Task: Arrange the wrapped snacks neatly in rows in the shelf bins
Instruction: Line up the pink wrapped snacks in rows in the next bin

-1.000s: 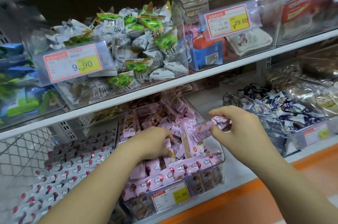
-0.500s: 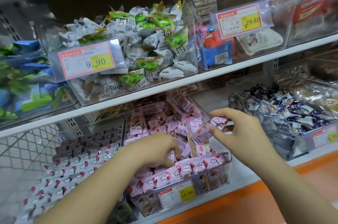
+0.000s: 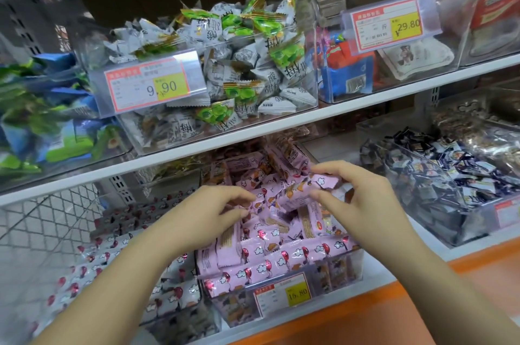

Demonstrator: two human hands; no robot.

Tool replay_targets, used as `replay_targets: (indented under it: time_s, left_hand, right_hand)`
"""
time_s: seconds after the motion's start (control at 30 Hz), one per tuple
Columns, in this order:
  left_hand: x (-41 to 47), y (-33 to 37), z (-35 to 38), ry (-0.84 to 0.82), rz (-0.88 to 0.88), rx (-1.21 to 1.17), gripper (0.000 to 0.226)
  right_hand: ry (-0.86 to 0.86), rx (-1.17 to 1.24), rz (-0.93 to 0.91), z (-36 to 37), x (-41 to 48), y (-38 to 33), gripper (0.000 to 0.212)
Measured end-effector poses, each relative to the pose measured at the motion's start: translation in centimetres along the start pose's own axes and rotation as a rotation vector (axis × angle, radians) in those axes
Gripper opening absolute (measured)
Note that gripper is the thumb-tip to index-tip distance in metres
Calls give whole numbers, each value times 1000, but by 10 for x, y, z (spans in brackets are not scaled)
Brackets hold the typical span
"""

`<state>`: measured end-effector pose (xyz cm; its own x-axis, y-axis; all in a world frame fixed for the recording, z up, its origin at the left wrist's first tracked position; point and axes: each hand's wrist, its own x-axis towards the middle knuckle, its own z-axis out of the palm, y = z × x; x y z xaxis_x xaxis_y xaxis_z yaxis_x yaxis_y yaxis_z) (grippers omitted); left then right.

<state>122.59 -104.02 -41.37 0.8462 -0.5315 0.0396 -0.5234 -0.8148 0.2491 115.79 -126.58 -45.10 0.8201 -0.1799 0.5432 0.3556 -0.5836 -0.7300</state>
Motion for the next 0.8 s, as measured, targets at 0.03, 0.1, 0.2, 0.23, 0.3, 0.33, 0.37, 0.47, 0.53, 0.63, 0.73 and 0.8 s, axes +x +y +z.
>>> replay_targets:
  time_s: [0.03, 0.1, 0.2, 0.23, 0.3, 0.33, 0.37, 0.47, 0.53, 0.63, 0.73, 0.8]
  left_hand:
    - [-4, -4, 1, 35, -3, -5, 32]
    - [-11, -9, 3, 87, -3, -24, 34]
    - [-17, -16, 9, 144, 10, -26, 38]
    - [-18, -18, 11, 155, 16, -28, 39]
    - [-20, -20, 14, 163, 27, -34, 39]
    - [-20, -22, 16, 166, 38, -41, 38]
    - [-20, -23, 18, 166, 53, -44, 37]
    - [-19, -21, 25, 131, 103, -3, 39]
    - [-17, -18, 30, 86, 106, 24, 37]
    - [-14, -13, 35, 9, 95, 64, 37]
    - [-12, -10, 36, -41, 82, 152, 37]
    - [-12, -9, 35, -49, 86, 197, 36]
  right_hand:
    - [11, 28, -13, 5, -1, -4, 25]
    - [42, 115, -17, 20, -5, -13, 30]
    - [17, 142, -28, 48, -13, -23, 28]
    - [-29, 118, -42, 58, -16, -24, 23]
    - [-167, 49, -97, 73, -23, -23, 22]
    - [-244, 17, -133, 77, -25, -22, 23]
    - [-311, -1, -163, 79, -26, -20, 24]
    - [-374, -30, -185, 72, -22, -16, 23]
    - [-382, -16, -136, 63, -19, -13, 19]
    - [-440, 30, -83, 55, -18, -12, 18]
    - [-399, 88, -9, 47, -13, -7, 22]
    - [-260, 72, 49, 38, -6, 3, 27]
